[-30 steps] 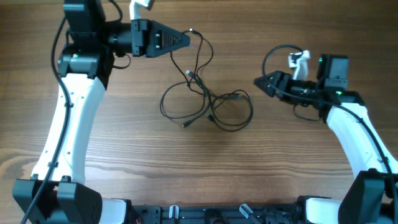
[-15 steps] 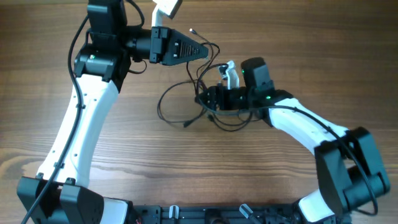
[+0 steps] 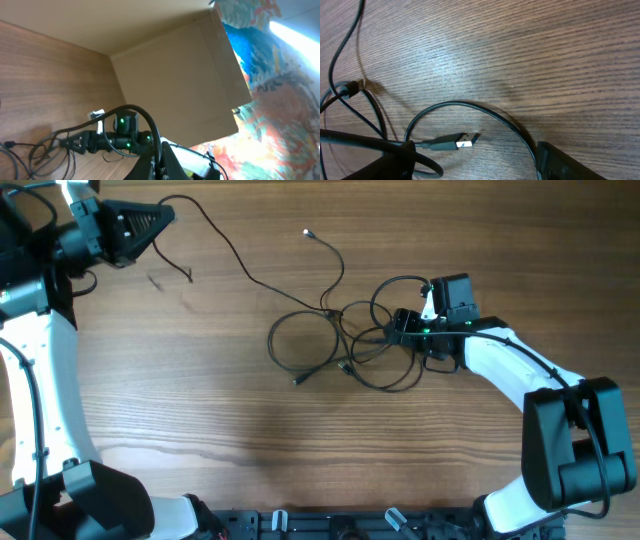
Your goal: Untangle cables
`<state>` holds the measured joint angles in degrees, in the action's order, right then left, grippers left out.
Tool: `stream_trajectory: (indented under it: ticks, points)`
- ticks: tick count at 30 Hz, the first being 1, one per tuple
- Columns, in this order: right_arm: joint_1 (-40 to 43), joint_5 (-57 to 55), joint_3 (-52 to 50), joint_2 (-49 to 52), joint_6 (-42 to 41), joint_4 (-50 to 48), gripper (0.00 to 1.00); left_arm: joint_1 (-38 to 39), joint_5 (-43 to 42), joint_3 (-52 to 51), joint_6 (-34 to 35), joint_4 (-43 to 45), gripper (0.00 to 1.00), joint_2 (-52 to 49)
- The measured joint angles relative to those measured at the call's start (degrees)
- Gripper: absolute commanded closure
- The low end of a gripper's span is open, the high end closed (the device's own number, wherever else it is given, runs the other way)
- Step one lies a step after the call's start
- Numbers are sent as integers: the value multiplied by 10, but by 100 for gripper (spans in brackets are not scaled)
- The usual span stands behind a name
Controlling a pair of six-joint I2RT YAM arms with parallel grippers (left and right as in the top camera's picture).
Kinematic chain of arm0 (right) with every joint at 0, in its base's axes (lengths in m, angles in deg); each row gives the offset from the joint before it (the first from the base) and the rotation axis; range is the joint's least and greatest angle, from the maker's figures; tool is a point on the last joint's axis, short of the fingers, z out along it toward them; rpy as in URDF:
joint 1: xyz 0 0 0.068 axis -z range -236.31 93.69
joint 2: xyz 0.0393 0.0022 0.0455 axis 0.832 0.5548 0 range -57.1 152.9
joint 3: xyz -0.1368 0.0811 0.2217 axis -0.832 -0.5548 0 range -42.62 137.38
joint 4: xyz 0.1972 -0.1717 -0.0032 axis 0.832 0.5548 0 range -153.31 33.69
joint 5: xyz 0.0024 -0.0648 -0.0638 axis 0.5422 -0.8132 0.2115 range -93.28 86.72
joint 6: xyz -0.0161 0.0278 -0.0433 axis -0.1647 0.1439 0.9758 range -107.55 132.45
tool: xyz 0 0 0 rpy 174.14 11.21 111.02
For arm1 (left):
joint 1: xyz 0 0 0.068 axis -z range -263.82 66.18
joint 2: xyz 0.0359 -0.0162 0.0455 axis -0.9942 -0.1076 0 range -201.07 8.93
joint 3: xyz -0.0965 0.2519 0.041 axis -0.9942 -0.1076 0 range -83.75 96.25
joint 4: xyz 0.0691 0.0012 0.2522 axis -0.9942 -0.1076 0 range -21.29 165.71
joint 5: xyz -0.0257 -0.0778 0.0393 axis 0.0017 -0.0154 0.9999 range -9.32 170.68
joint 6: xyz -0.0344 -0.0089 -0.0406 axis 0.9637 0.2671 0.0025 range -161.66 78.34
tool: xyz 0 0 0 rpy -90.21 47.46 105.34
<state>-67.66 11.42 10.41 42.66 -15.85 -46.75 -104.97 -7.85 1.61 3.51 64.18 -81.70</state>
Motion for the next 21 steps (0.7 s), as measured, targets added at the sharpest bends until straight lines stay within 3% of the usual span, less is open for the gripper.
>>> stream_trajectory:
  ticks: [3, 6, 7, 8, 10, 15, 18, 21]
  points:
    - [0, -10, 0, 0, 0, 30, 31, 1, 54, 0, -2, -10, 96, 0]
    - [0, -23, 0, 0, -3, 63, 70, -3, 246, 4, -7, -123, 96, 6]
    - [0, -26, 0, 0, -3, 71, 88, -9, 313, 4, -7, -155, 96, 6]
    - [1, -28, 0, 0, -3, 76, 96, -21, 375, 4, -7, -181, 96, 6]
    - [4, -31, 0, 0, -3, 81, 96, -56, 458, 4, -7, -202, 96, 6]
    - [4, -32, 0, 0, -4, 82, 96, -128, 533, 4, -8, -228, 96, 6]
    - [4, -32, 0, 0, -4, 81, 96, -123, 548, 3, -20, -237, 96, 6]
    - [4, -32, 0, 0, -4, 81, 96, -79, 553, 3, -76, -237, 96, 4]
